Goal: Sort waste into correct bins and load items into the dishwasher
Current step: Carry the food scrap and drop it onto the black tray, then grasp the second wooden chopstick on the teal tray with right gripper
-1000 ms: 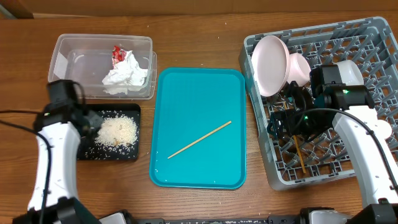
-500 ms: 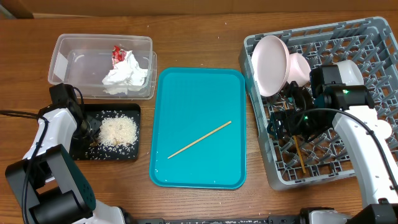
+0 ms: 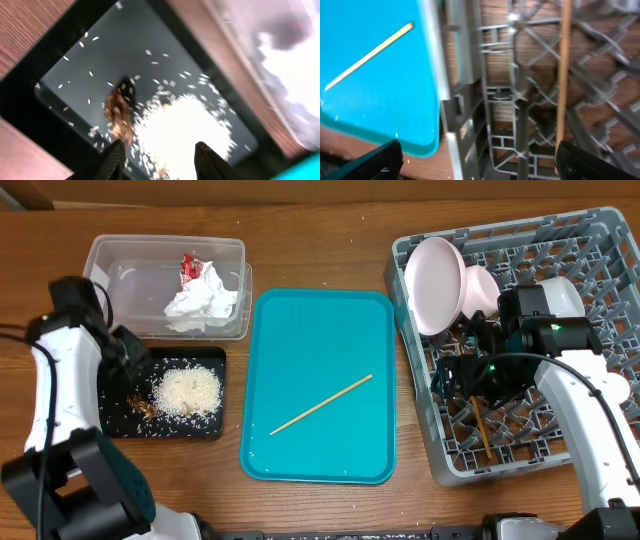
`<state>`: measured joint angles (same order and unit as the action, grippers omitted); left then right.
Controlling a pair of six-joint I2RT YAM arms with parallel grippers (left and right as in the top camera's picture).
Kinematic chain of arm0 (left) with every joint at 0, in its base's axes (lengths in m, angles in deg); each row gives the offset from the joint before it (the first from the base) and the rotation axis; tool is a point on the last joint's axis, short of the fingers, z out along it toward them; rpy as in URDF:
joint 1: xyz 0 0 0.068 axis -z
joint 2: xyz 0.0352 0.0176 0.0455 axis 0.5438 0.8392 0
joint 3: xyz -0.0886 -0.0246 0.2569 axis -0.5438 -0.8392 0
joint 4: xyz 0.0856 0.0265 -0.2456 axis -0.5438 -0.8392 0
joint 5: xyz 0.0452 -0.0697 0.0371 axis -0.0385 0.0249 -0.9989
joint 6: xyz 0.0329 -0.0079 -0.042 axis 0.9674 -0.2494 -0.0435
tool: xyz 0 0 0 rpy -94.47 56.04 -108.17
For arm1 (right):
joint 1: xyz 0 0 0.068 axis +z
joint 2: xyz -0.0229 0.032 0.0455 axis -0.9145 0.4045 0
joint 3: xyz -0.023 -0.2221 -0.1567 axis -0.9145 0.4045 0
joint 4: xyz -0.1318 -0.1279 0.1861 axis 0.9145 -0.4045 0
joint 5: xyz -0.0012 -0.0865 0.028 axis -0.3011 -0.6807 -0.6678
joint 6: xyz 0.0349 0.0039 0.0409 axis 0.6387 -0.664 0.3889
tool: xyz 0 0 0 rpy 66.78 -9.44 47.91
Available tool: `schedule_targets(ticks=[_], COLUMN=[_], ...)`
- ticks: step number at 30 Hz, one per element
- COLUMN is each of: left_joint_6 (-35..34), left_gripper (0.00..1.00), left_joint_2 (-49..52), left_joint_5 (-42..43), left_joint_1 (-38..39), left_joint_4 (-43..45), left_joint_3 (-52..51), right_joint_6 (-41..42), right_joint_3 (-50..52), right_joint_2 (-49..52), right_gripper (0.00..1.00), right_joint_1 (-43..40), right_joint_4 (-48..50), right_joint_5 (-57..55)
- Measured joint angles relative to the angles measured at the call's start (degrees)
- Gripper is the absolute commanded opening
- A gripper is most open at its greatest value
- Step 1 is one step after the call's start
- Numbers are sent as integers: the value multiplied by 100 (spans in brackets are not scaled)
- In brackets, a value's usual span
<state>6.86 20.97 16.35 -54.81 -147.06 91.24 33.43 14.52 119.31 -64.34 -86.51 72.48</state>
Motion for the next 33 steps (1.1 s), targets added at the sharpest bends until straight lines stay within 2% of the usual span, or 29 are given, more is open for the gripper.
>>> schedule_targets(ticks=[1,3,6,14,22,26,33], left_joint_6=[72,249,415,455,455,455,455], left_gripper=[61,70,75,76,76,76,76], left_joint_2=[-72,-262,-341,-341,-341,-341,-341], left_joint_5=[44,142,229,299,299,299,299], left_joint_1=[66,339,710,1250,1303,1303,1303], left_joint_4=[-181,-542,-1161,-1554,-1552,-1552,-1550], left_joint_3=[142,245,262,232,208,208,208], right_joint_6=[240,697,1095,2273,3217,3593,3974], right_joint_3=[-44,-302,-839,-1309,-1320,-1320,-1320], right_joint_2=[0,-4,-28,-37,1497,2179,3174], right_gripper=[97,96,96,93,90,83,82], right_joint_1=[0,11,142,1425,2697,2907,3051], right_joint_4=[-35,-101,-63,551,1056,1318,1484], right_joint_5=[-151,-369,-472,13,79,74,59])
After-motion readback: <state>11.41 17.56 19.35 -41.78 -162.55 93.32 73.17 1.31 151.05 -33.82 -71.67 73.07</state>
